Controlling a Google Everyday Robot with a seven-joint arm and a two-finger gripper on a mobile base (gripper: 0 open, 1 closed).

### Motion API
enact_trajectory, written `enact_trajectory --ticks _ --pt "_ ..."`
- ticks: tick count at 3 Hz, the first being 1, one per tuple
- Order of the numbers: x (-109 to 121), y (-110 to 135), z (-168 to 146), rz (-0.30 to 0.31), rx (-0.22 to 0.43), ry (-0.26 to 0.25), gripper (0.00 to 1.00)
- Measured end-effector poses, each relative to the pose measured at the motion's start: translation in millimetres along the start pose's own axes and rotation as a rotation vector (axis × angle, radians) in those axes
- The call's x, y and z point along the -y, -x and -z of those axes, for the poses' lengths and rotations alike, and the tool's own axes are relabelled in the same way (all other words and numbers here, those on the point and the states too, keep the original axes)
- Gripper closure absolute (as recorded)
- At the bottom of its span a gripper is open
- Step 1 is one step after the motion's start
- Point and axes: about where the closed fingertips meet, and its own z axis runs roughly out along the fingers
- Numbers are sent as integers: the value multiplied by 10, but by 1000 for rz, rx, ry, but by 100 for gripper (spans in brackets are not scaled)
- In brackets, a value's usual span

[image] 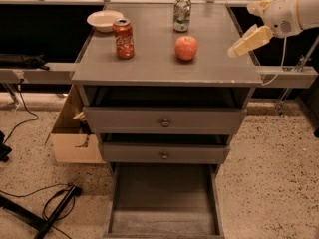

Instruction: Place apple into bottom drawer

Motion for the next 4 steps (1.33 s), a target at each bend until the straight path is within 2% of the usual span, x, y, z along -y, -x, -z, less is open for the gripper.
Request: enact_trajectory --ticks 1,3,4 --pt "83 2 -314 -27 25 27 0" --pt "345 -12 -1269 -164 62 52 0" --pt "284 -54 -1596 -217 67 91 0"
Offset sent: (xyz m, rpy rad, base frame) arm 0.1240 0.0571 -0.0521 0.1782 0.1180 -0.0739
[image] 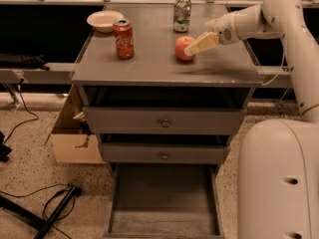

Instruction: Place apple into bottom drawer

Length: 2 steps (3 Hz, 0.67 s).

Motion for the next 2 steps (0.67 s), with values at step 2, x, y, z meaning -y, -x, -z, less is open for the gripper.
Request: enact_trajectory --ticks 2 --pt "-148 -122 -482 -45 9 72 26"
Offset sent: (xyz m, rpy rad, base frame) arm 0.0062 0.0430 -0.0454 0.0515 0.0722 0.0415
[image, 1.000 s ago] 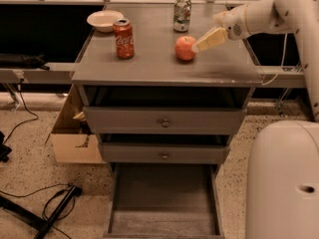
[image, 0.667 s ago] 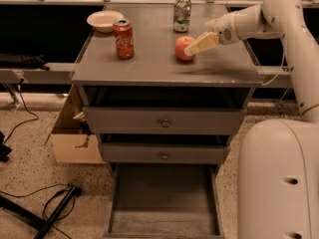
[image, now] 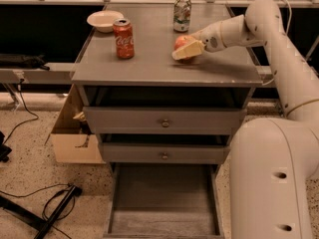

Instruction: Place apple into bottom drawer

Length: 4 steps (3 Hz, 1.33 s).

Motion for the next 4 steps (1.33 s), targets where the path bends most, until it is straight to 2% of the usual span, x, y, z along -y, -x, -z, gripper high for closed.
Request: enact_trajectory --ticks 1,2,3,4 --pt "-106 59 -130 18 11 37 50" --pt "-178 175 -77 56 14 32 73" --pt "-270 357 270 117 10 -30 96" --pt "-553 693 912 211 53 -127 100"
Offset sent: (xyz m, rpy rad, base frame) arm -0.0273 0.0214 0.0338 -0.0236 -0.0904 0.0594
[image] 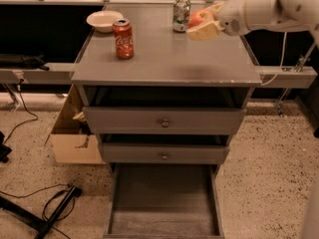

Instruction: Place apple into bottom drawer

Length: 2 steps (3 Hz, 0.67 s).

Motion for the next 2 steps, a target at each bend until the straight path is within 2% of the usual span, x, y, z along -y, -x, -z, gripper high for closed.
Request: enact_trajectory --ticks 1,2 --pt "-412 152 484 93 25 -26 100" --pt "-892 151 654 207 75 26 100"
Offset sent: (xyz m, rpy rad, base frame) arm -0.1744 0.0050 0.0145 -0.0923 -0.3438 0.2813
